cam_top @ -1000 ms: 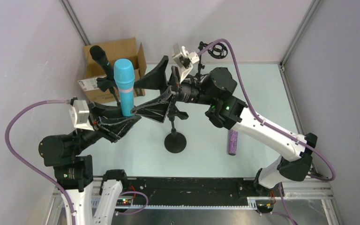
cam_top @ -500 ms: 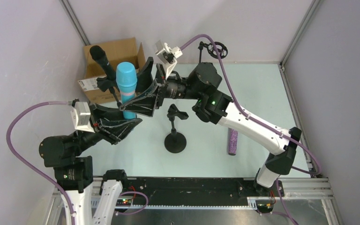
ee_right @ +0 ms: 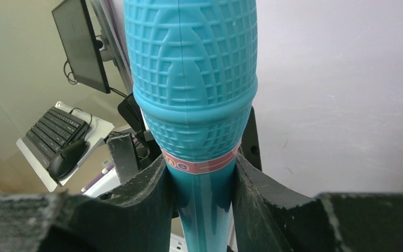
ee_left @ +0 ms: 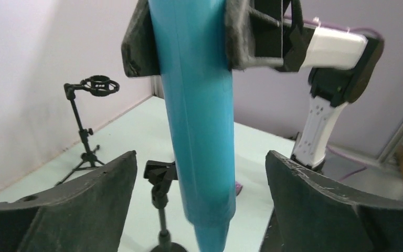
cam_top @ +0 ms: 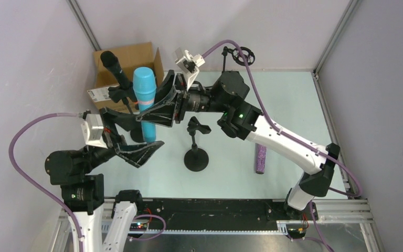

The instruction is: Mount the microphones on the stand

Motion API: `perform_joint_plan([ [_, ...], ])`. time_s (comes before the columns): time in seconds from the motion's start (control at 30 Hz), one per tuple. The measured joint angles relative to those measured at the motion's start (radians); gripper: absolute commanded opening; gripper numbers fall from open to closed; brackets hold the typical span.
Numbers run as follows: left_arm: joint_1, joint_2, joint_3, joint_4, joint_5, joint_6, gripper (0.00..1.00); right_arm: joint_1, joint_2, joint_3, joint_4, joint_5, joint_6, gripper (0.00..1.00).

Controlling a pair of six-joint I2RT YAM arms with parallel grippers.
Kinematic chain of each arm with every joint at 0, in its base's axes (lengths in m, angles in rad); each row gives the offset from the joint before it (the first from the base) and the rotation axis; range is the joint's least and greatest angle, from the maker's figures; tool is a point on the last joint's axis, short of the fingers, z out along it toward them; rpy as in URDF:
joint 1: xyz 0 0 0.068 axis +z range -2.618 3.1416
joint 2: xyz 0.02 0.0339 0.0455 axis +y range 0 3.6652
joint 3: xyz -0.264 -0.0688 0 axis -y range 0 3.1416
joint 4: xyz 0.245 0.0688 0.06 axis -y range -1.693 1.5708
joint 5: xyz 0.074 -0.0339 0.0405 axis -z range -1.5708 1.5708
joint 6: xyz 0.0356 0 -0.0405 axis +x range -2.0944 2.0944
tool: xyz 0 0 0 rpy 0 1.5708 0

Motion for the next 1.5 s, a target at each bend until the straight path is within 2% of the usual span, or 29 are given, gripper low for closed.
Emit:
perform_joint_plan([
  [0.17, 0.0, -0.012, -0.068, 0.019, 0.045, 0.104, 1.0, -0.04, -0.085, -0.049, -0.095, 0.05, -0.048, 0.03],
  [0.33, 0.0, 0.018, -0.161, 0.005, 0.097, 0.254, 1.0, -0.124, -0.272, -0.169, -0.235, 0.192, -0.136, 0.0],
  [0.5, -0.016, 0.189, -0.166, -0.005, 0.125, 0.4, 1.0, -0.212, -0.529, -0.418, -0.332, 0.354, -0.175, 0.0],
  [0.63, -0.085, 0.325, -0.163, -0.016, 0.15, 0.501, 1.0, -0.229, -0.655, -0.563, -0.435, 0.445, -0.187, 0.0],
  [0.93, -0.209, 0.544, -0.061, -0.042, 0.214, 0.636, 1.0, -0.284, -0.708, -0.663, -0.56, 0.513, -0.165, 0.0],
  [1.2, -0.273, 0.66, -0.028, -0.042, 0.289, 0.683, 1.0, -0.291, -0.699, -0.8, -0.481, 0.515, -0.076, 0.0],
  [1.5, -0.319, 0.763, 0.055, -0.044, 0.352, 0.705, 0.97, -0.301, -0.692, -0.829, -0.438, 0.514, -0.055, 0.0],
])
